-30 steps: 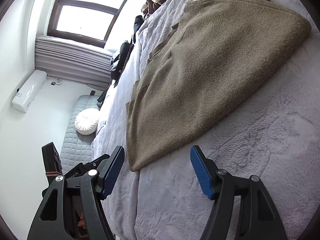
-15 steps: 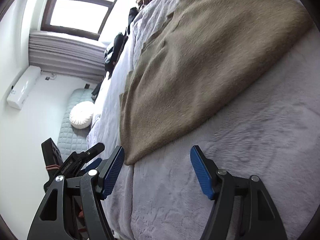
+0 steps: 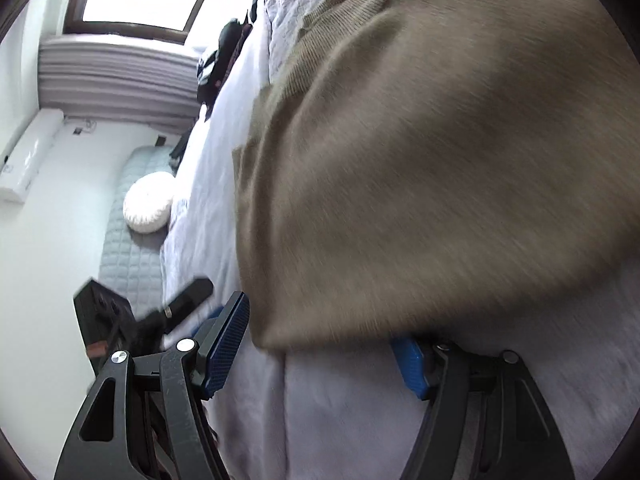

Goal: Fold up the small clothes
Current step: 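Grasp the folded sweater with both tools and fold it in half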

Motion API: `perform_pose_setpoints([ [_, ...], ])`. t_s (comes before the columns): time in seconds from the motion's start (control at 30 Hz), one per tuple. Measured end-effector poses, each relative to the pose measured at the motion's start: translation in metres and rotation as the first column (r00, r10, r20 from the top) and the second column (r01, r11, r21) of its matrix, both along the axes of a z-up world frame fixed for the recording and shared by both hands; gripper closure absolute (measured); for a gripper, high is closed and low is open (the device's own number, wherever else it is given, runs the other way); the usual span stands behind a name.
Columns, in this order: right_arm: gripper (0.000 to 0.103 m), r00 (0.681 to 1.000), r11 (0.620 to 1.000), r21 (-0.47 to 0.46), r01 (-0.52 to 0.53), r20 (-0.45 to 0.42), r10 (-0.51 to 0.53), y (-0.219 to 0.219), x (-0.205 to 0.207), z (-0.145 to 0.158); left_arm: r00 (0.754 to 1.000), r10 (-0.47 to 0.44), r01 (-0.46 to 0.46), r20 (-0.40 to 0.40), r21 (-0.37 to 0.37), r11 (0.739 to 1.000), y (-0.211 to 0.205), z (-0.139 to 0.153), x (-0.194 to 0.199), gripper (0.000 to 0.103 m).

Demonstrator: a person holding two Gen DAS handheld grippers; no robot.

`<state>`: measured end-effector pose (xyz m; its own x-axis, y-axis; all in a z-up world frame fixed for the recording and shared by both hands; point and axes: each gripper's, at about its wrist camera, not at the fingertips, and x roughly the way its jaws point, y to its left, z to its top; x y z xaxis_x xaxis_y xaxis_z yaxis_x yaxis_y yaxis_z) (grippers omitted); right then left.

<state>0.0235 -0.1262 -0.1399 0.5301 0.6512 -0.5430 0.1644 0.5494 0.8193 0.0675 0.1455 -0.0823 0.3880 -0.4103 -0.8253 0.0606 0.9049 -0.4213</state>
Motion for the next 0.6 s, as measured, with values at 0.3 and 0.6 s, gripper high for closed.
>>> perform_pose_setpoints([
  [0.3,0.094,0.988,0.996,0.077,-0.054,0.149,0.042,-0.009,0.020,0.041,0.995,-0.062,0.036,-0.075,-0.308,0.951,-0.007,-0.020,0.043,0.000],
  [0.6,0.094,0.983,0.987,0.040,-0.158,0.106,0.153,-0.002,0.028,0.045,0.975,-0.181,0.095,-0.132,-0.489,0.867,-0.061,-0.025,0.104,0.000],
])
